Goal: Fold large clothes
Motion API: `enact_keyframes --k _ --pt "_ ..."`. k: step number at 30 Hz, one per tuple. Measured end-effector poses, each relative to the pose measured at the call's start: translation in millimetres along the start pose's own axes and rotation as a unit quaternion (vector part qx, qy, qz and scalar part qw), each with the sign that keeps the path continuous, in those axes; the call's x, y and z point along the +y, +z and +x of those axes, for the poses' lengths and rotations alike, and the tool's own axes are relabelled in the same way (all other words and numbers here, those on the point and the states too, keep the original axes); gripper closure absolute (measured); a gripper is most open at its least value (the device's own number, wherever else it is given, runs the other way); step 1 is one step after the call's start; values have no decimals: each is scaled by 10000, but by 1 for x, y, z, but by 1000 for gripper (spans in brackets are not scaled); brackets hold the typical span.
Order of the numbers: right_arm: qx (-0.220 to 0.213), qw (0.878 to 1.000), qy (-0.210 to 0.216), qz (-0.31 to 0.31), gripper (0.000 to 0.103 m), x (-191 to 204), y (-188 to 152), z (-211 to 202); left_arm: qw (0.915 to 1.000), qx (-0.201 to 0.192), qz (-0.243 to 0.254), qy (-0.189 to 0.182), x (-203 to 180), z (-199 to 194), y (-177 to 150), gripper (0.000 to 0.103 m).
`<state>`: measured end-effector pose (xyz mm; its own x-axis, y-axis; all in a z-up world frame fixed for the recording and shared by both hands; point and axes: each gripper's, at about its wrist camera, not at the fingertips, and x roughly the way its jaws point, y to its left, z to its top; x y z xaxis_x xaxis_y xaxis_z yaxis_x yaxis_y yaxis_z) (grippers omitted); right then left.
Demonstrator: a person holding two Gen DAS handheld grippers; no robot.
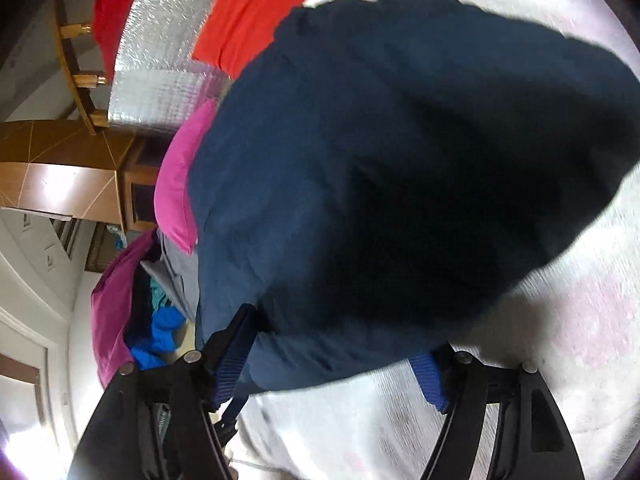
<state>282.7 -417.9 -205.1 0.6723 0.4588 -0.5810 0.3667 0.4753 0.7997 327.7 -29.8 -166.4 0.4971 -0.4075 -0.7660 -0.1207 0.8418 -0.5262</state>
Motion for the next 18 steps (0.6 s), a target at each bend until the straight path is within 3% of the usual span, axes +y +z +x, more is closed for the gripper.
enact_keyframes --k 1,5,7,11,16,18 --pt "-48 10000 -42 -61 29 2 0 1 10000 -47 -64 -11 -1 2 0 12" --pt "-352 9978 -315 -456 52 11 -1 -3 9989 -458 -18 73 -4 -8 0 39" --pt "-532 9952 -383 -727 57 21 -2 -8 9983 -565 73 90 -2 -8 -3 45" --pt "-574 9923 -522 -963 58 26 -2 -9 9986 -426 174 260 -3 0 0 42" --pt "-177 9981 -309 -501 54 8 6 -10 9992 -139 86 361 3 3 6 26" --pt "-105 9990 -234 -357 50 1 8 -18 9993 -140 -62 334 10 -5 10 26"
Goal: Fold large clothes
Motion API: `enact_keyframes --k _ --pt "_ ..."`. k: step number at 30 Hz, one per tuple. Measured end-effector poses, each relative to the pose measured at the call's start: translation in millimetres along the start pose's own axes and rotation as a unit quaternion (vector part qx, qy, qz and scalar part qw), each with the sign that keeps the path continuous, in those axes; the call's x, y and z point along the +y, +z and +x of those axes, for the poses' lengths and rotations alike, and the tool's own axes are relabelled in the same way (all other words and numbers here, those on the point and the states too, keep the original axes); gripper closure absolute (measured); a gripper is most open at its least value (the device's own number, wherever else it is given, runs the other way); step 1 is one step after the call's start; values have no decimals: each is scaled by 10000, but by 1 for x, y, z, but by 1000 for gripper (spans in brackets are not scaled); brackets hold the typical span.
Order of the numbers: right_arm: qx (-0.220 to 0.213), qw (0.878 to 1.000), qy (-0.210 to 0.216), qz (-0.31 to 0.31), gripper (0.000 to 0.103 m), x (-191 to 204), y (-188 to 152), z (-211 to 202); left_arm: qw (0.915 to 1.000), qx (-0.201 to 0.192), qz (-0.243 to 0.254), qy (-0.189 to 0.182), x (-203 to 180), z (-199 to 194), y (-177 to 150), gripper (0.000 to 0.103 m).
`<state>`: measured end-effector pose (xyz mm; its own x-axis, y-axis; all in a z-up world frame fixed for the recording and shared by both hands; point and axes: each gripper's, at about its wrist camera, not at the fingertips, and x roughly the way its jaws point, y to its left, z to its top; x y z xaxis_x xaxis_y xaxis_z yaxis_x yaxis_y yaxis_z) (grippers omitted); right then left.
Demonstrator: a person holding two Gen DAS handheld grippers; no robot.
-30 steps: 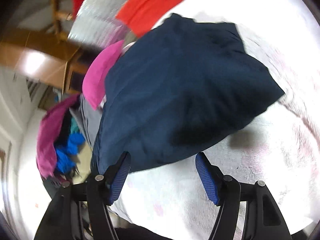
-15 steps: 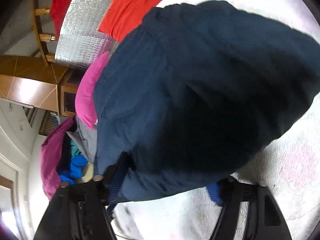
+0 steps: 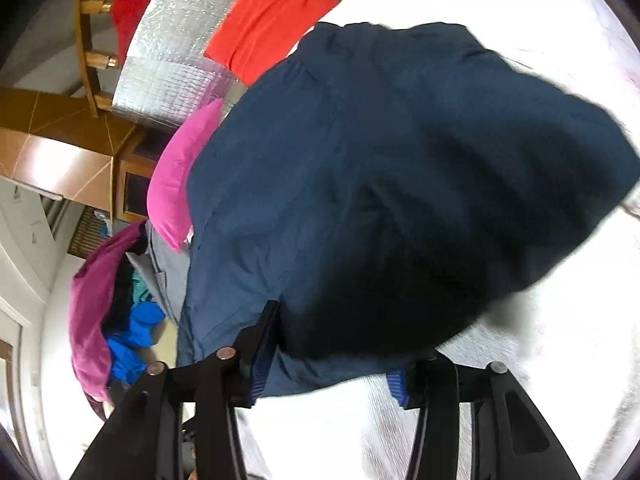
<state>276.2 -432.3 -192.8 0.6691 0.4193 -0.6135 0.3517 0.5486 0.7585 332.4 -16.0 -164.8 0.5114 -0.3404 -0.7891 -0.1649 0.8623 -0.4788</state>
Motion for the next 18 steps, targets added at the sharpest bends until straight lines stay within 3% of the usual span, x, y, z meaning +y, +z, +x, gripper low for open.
enact_keyframes --k 4,9,13,16,18 --pt "-135 9992 -15 389 40 -21 6 -21 9996 -116 -249 56 21 -16 9 25" --pt "-564 9932 -79 1017 32 -49 20 -41 9953 -103 -961 -2 58 -20 18 24" --pt "-733 9900 19 1203 34 -54 23 -39 9957 -235 -899 -71 54 -17 22 24" --pt "-962 9920 -278 769 50 -36 22 -37 9959 -239 -838 -263 47 -9 23 47" --pt "-1097 9915 -535 461 55 -23 20 -37 9962 -340 -762 -256 42 -6 25 54"
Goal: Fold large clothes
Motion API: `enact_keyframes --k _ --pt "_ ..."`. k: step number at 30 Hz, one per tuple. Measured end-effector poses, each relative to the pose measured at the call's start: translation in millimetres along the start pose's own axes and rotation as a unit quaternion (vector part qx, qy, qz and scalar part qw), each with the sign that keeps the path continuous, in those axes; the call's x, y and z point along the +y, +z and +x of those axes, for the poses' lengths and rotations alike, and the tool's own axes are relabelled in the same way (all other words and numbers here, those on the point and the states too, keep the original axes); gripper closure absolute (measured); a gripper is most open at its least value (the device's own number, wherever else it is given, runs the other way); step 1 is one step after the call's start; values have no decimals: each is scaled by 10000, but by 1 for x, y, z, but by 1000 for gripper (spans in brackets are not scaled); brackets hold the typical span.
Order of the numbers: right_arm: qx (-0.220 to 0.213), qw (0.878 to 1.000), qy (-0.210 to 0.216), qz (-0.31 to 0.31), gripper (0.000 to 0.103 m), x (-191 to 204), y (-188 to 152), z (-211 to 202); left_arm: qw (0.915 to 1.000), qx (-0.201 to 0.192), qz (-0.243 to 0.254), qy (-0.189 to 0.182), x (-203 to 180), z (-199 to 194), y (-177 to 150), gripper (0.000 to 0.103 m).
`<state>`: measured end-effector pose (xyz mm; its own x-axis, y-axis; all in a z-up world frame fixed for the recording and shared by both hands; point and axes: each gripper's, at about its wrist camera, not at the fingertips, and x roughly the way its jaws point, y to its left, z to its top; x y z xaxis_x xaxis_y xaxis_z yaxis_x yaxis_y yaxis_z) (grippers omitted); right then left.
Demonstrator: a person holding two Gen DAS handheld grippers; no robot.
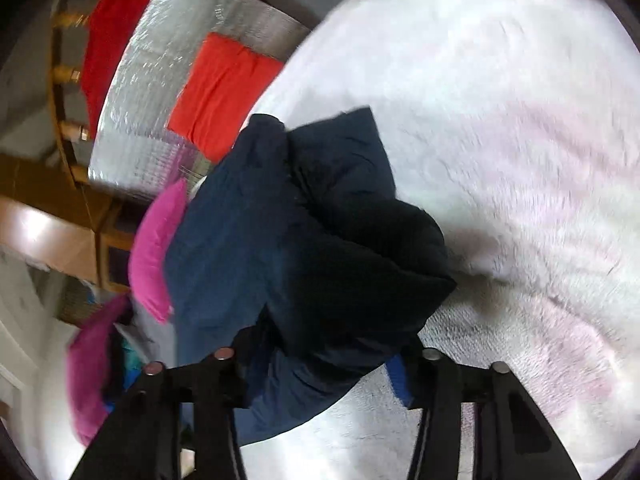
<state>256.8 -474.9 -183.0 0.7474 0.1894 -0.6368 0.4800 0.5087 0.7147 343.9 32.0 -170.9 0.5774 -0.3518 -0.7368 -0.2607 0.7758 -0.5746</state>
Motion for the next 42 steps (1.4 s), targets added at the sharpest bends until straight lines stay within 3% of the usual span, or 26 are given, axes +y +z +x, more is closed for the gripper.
enact_keyframes --k 2,6,7,11,15,22,26,27,29,31,35,38,42 --pt "-180 9997 -30 -177 61 3 0 -7 9999 -100 116 -43 -6 0 3 65" --pt "-459 9976 -19 -512 63 17 -1 -16 9992 -224 319 -39 -10 -7 5 68" --pt "-455 9974 -86 -551 63 19 -2 -15 9995 -152 284 9 -8 -3 5 66" --pt "-105 9993 -268 -220 61 3 2 0 9987 45 310 395 -4 2 2 44" --pt "19 9999 -87 -97 58 -1 4 -5 9987 105 214 444 -2 0 5 40" --pt "-33 9996 -46 281 38 -17 11 -18 9991 -53 129 390 9 -13 9 39" --pt "-89 9994 -130 292 38 -15 11 -11 9977 -138 331 571 3 -3 7 39" --pt "-111 9994 -143 279 39 -15 11 -8 9970 -125 413 644 2 0 6 38" --pt "-146 9996 -143 190 57 -14 10 -5 9967 -147 466 654 1 3 5 41" --pt "-294 9995 -133 -11 63 -4 7 -9 9969 -153 517 577 0 3 5 47" --pt "-593 9960 -313 -586 64 18 2 -14 9945 -233 739 701 -6 2 4 46" --pt "-187 9980 -503 -340 63 7 4 5 9913 -264 947 869 -11 6 1 46" --pt "-220 9969 -538 -528 63 13 3 0 9817 -467 1401 1198 -24 4 -5 46"
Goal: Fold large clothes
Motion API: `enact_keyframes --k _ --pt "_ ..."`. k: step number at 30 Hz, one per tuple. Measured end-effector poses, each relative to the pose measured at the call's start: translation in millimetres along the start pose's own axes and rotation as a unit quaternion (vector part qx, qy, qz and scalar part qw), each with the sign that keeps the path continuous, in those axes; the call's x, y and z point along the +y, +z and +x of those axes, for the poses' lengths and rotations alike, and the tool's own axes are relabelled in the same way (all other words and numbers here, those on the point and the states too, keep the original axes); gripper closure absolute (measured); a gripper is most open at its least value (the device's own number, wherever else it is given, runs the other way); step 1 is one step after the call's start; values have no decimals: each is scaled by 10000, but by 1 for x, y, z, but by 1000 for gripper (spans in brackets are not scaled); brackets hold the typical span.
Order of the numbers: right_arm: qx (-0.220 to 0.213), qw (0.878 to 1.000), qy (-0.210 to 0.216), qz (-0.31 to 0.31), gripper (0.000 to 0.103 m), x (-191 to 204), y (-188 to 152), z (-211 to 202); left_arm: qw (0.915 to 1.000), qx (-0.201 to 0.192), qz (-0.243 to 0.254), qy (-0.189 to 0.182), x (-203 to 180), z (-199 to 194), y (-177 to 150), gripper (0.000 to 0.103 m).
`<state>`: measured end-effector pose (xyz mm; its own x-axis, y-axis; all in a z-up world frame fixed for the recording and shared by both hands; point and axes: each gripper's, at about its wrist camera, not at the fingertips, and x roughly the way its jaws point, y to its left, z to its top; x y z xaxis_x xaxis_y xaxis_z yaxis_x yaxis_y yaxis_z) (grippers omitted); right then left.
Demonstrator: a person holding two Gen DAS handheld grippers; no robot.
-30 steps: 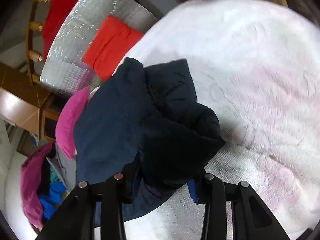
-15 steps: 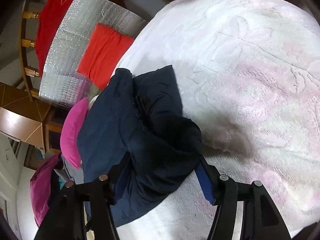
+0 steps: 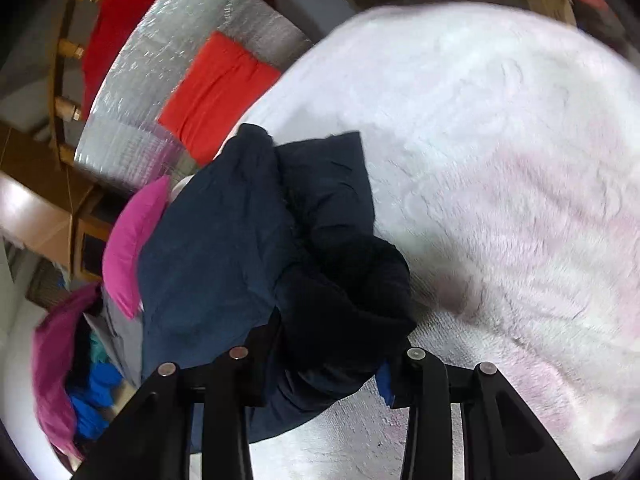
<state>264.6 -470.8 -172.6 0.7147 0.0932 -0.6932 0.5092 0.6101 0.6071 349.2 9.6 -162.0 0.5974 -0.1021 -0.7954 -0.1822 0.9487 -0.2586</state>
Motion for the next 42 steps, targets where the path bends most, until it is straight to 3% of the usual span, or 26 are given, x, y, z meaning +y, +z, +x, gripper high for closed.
enact_keyframes --k 9,14,18,21,22,25,31,33,35,37,42 --pt "-350 9963 -545 -561 44 7 -2 -42 9940 -579 834 416 -20 -24 -4 45" --pt "-938 9908 -721 -657 43 6 2 -72 9889 -913 1072 465 -23 -41 -6 43" --pt "-1292 9830 -593 -1164 43 31 -4 -85 9841 -1228 1178 506 -26 -56 -7 37" --pt "-1391 9726 -492 -1794 54 58 -18 -87 9810 -1434 1204 509 -29 -63 -7 36" --pt "-1382 9683 -511 -2019 60 69 -22 -84 9803 -1475 1212 502 -30 -65 -7 36" --pt "-1257 9619 -512 -2374 60 86 -32 -75 9781 -1565 1276 496 -34 -68 -8 36" --pt "-661 9730 -682 -2105 60 74 -29 -41 9752 -1547 1519 441 -49 -62 -14 34" --pt "-333 9777 -871 -1884 60 63 -26 -22 9779 -1288 1598 392 -54 -50 -15 31" --pt "-32 9779 -1017 -1827 60 56 -26 -6 9823 -714 1674 445 -59 -24 -16 31" --pt "-78 9769 -1016 -1881 60 58 -27 -8 9815 -365 1754 671 -62 -2 -19 30" --pt "-394 9708 -1009 -2140 60 65 -38 -37 9714 -844 2038 875 -72 -22 -27 30"
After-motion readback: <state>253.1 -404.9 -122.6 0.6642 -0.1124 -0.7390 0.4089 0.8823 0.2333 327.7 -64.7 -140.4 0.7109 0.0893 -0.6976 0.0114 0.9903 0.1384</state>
